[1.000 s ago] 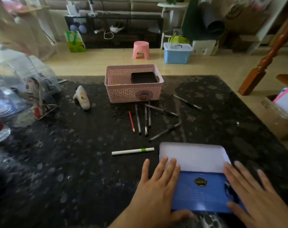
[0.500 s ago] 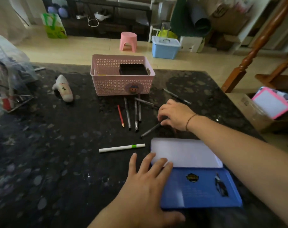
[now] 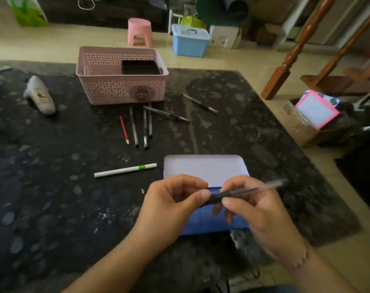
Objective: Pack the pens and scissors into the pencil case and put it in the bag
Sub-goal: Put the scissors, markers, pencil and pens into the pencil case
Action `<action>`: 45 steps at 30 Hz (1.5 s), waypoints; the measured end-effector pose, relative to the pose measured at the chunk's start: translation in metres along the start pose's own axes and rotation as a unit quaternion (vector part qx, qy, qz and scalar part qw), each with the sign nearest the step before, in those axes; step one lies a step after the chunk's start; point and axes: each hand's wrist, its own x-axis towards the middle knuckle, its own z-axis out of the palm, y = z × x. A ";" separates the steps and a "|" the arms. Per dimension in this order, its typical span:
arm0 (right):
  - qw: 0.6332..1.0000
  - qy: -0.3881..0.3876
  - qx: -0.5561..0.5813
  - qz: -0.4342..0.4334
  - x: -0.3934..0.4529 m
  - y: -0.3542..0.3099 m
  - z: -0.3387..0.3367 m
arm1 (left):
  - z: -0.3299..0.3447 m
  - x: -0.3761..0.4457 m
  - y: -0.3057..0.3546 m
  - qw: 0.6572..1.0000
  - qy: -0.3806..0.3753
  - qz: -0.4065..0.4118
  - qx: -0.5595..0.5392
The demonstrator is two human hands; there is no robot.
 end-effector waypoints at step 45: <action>0.785 0.019 -0.618 0.044 0.277 0.037 0.047 | -0.053 0.019 -0.040 0.846 -0.060 0.157 0.506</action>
